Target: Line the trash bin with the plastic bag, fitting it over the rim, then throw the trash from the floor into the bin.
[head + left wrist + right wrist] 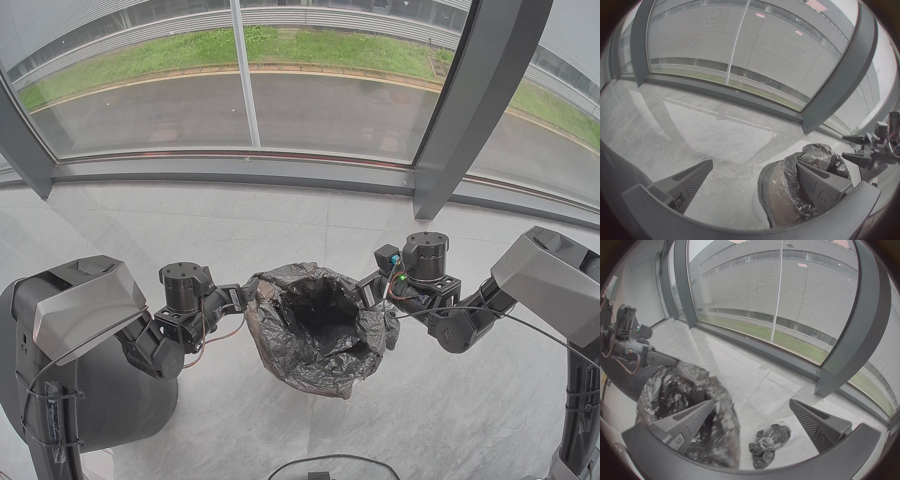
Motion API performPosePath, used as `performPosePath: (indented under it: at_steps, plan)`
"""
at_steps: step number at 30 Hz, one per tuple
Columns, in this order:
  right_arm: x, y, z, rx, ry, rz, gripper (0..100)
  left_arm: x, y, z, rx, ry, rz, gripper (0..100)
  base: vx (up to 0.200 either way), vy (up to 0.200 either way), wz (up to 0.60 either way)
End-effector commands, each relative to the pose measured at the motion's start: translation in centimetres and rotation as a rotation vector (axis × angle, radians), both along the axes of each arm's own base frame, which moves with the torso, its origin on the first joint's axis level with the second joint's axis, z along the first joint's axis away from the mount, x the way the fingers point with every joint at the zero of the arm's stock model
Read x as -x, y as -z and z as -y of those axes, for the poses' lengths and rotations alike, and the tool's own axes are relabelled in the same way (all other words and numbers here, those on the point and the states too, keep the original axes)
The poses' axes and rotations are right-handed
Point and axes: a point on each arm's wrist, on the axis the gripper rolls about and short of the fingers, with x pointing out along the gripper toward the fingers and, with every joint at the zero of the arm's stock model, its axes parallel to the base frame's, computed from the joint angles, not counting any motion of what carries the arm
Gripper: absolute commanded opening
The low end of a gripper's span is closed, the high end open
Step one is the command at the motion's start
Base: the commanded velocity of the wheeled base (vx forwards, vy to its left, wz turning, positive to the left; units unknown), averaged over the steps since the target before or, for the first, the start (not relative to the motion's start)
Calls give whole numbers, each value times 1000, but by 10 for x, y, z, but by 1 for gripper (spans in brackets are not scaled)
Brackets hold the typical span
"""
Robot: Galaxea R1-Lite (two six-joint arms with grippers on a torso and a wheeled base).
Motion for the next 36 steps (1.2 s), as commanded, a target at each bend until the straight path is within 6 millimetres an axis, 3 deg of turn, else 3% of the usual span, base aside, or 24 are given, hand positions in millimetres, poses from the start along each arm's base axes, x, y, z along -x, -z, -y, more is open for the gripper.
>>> performPosePath:
  at_steps: [1,6,17,24,27,31,36]
  plan:
    - [34,-11,-18,-49,-67,-25,100,19,-4,-23,30,-56,-37,100,0,0,0]
    - [41,-5,-28,-77,-87,-26,100,43,8,-16,36,-21,-44,100,0,0,0]
    - [48,14,-22,-52,-84,-92,100,89,29,12,21,120,-131,100,0,0,0]
    - [48,22,-22,-84,-81,-45,100,134,43,38,7,271,-248,100,0,0,0]
    - [47,18,-20,-97,-72,-30,100,140,53,42,-12,289,-284,100,0,0,0]
    - [45,14,-10,-119,-39,-34,100,142,53,44,3,301,-261,100,0,0,0]
    - [32,21,6,-149,53,-56,100,142,29,31,59,272,-161,100,0,0,0]
